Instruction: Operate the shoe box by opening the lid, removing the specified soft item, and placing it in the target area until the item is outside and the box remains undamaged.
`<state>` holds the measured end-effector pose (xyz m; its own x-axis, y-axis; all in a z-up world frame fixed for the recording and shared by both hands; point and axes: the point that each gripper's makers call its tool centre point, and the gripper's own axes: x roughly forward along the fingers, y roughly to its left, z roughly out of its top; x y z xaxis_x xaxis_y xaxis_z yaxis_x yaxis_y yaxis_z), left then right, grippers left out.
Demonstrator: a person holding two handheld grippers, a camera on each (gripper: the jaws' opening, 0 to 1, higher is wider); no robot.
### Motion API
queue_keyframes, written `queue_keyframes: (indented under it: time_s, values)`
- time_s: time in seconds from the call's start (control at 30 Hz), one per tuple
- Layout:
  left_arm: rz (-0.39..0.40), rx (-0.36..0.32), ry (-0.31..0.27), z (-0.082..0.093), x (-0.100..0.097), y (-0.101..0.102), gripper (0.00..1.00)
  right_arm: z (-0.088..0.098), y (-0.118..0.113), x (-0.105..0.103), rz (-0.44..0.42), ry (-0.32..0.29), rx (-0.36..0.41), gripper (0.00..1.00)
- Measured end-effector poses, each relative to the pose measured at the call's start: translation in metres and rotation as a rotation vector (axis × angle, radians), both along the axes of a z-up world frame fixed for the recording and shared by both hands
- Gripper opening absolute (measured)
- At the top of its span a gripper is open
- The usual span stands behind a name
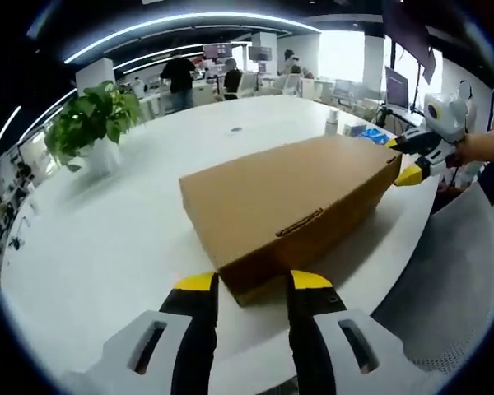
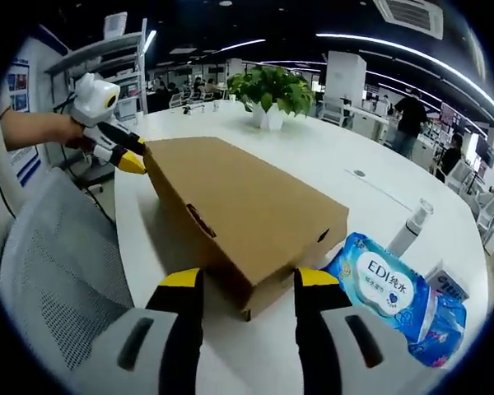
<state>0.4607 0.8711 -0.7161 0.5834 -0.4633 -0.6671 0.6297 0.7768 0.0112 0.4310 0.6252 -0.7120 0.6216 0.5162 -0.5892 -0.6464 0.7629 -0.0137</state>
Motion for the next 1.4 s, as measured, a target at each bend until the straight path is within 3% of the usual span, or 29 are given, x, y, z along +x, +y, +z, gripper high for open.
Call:
queue_keyframes:
  time_s: [0.2, 0.63, 1.4]
  values:
    - [0.023, -0.023, 0.030, -0.010, 0.000, 0.001, 0.32, -0.010, 0.001, 0.001, -0.013, 0.030, -0.006, 0.40]
    - [0.047, 0.019, 0.061, -0.026, 0.006, 0.000, 0.32, -0.020, 0.000, 0.005, -0.017, 0.040, -0.059, 0.39]
    - [0.046, 0.031, 0.075, -0.021, 0.042, -0.009, 0.32, -0.021, -0.004, 0.045, -0.033, 0.044, -0.063, 0.39]
